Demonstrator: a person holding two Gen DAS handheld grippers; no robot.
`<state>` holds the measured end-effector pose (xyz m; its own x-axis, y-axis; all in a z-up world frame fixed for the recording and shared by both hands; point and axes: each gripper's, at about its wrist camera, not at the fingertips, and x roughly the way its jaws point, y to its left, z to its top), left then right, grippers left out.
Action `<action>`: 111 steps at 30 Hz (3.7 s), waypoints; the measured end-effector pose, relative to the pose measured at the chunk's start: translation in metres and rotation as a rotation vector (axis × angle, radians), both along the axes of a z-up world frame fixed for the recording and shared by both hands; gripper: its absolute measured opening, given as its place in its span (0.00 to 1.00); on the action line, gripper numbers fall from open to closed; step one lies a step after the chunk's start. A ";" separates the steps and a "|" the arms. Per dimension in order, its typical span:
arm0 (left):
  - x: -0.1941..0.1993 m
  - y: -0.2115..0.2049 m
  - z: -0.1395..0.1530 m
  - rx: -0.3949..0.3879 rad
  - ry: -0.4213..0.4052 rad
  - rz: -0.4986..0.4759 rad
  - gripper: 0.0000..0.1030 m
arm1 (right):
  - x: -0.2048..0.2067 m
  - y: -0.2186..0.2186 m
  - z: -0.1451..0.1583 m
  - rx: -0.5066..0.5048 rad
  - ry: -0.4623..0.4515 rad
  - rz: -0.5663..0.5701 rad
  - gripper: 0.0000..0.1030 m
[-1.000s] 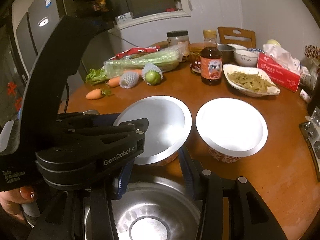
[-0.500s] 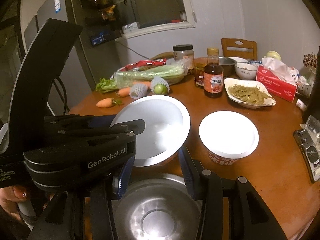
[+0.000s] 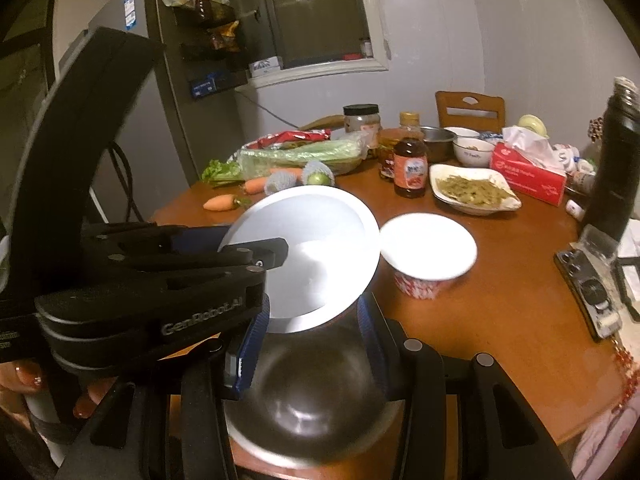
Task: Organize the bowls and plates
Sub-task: 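Lower the white plate into the steel bowl with the left gripper while the right holds the bowl, then open the left gripper to release the white plate and withdraw it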
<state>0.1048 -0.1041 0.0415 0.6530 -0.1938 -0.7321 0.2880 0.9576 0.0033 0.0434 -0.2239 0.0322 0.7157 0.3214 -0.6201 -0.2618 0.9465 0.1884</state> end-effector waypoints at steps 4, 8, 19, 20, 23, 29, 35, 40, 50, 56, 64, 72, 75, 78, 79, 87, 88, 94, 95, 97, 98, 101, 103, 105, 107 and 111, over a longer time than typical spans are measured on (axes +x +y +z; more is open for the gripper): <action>-0.010 -0.006 -0.003 0.001 0.013 -0.011 0.38 | -0.012 -0.007 -0.001 -0.008 0.010 0.000 0.46; -0.017 -0.008 -0.009 0.007 0.029 -0.007 0.38 | -0.019 -0.009 -0.004 -0.009 0.020 0.013 0.46; -0.021 -0.007 -0.041 0.021 0.107 0.007 0.38 | -0.026 -0.010 -0.032 -0.014 0.101 0.059 0.46; -0.021 -0.006 -0.044 0.025 0.113 0.011 0.38 | -0.025 -0.009 -0.035 -0.018 0.108 0.062 0.46; -0.021 -0.007 -0.048 0.035 0.117 0.016 0.38 | -0.026 -0.006 -0.039 -0.024 0.119 0.070 0.46; -0.019 -0.007 -0.054 0.033 0.123 0.021 0.38 | -0.024 -0.007 -0.044 -0.021 0.133 0.076 0.46; -0.018 -0.008 -0.059 0.038 0.135 0.030 0.38 | -0.020 -0.006 -0.050 -0.034 0.146 0.071 0.46; -0.017 -0.008 -0.059 0.038 0.137 0.030 0.38 | -0.018 -0.005 -0.052 -0.042 0.144 0.069 0.46; -0.014 -0.007 -0.061 0.026 0.142 0.040 0.38 | -0.019 -0.004 -0.052 -0.054 0.133 0.068 0.46; -0.014 -0.004 -0.062 0.018 0.142 0.047 0.38 | -0.021 -0.001 -0.051 -0.057 0.127 0.076 0.46; -0.016 0.000 -0.061 0.001 0.140 0.049 0.38 | -0.022 0.000 -0.050 -0.058 0.122 0.080 0.46; -0.018 0.002 -0.059 -0.001 0.131 0.062 0.38 | -0.023 0.000 -0.049 -0.054 0.119 0.078 0.46; -0.018 0.003 -0.058 -0.001 0.129 0.064 0.38 | -0.023 -0.002 -0.047 -0.049 0.115 0.079 0.46; -0.019 0.003 -0.057 -0.002 0.126 0.066 0.38 | -0.023 -0.002 -0.047 -0.048 0.114 0.079 0.46; -0.019 0.004 -0.057 -0.001 0.126 0.067 0.38 | -0.023 -0.002 -0.047 -0.048 0.114 0.077 0.46; -0.024 0.007 -0.050 -0.011 0.109 0.075 0.38 | -0.024 -0.004 -0.043 -0.044 0.103 0.069 0.46; -0.025 0.007 -0.049 -0.013 0.104 0.075 0.38 | -0.025 -0.004 -0.042 -0.044 0.101 0.066 0.46; -0.032 0.010 -0.037 -0.020 0.077 0.084 0.38 | -0.026 -0.010 -0.037 -0.039 0.086 0.050 0.46; -0.033 0.010 -0.035 -0.019 0.072 0.084 0.38 | -0.027 -0.011 -0.036 -0.037 0.085 0.047 0.46; -0.035 0.010 -0.032 -0.020 0.063 0.085 0.39 | -0.027 -0.014 -0.035 -0.036 0.081 0.039 0.46; -0.037 0.010 -0.030 -0.020 0.059 0.084 0.39 | -0.027 -0.014 -0.034 -0.035 0.079 0.036 0.46; -0.039 0.009 -0.026 -0.024 0.044 0.084 0.39 | -0.028 -0.019 -0.031 -0.027 0.072 0.025 0.46; -0.041 0.009 -0.023 -0.040 0.030 0.086 0.39 | -0.028 -0.022 -0.028 -0.020 0.065 0.014 0.46; -0.043 0.010 -0.019 -0.064 0.015 0.082 0.39 | -0.028 -0.026 -0.026 -0.015 0.055 0.001 0.46; -0.043 0.009 -0.017 -0.066 0.004 0.088 0.40 | -0.028 -0.030 -0.024 -0.014 0.046 -0.016 0.46; -0.041 0.007 -0.014 -0.074 -0.004 0.077 0.42 | -0.024 -0.040 -0.023 -0.010 0.042 -0.056 0.46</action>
<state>0.0638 -0.0969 0.0274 0.6713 -0.1965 -0.7147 0.2135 0.9746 -0.0674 0.0195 -0.2636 0.0089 0.7059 0.2752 -0.6527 -0.2002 0.9614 0.1889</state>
